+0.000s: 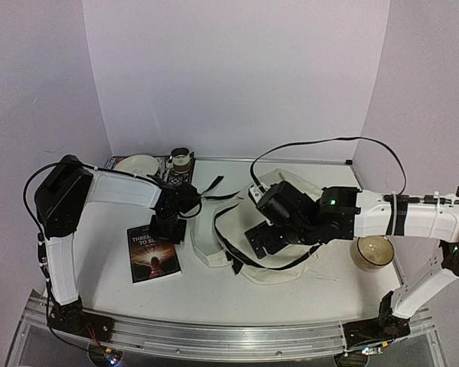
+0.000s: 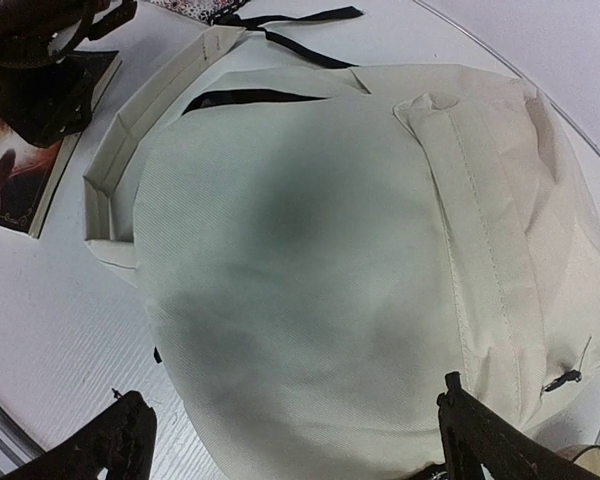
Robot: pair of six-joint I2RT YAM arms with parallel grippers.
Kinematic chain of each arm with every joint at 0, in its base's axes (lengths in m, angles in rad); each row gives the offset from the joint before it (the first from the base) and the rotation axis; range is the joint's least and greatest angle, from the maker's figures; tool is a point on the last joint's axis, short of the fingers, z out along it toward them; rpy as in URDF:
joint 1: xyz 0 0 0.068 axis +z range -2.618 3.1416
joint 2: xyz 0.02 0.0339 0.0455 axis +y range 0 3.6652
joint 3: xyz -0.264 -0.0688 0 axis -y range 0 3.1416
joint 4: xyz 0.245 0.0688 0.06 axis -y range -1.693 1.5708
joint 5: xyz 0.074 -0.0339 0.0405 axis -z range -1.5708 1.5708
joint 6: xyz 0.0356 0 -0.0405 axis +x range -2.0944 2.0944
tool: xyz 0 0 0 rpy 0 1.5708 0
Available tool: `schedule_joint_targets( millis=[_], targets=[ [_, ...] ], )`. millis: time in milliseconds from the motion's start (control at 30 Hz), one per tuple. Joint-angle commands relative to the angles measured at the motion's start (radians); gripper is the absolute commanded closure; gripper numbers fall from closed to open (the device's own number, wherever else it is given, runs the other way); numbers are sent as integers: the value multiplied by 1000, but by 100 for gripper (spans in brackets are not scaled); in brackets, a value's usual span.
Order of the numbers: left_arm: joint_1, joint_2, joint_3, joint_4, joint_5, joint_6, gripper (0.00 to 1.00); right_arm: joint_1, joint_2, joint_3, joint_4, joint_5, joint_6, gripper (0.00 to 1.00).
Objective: Pack the student bag
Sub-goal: Move the book to the center of the board.
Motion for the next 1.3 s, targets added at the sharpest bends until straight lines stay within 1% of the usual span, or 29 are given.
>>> schedule_joint_targets(
  millis=[0,133,167,333,533,867,1000,1267],
  targets=[
    [-16,58,-33,-40,64,5,82,-1,-37,-3,4,-6,12,2],
    [-30,17,-53,-49,77,-7,98,-1,-43,2,28,-47,15,2],
    [-34,1,-57,-49,81,-11,100,-1,-45,1,38,-63,17,2],
    [-53,-70,-68,-45,106,-25,100,0,-54,-30,146,-171,64,2],
    [-73,-160,-72,-35,130,-46,100,12,-32,-128,411,-318,203,2],
    [-119,-284,-128,62,207,-88,100,76,124,-162,697,-353,431,2],
    [-128,-321,-174,125,237,-106,100,93,217,-148,767,-355,526,2],
    [-138,-352,-221,214,263,-136,100,99,375,-69,804,-397,614,2]
  ],
)
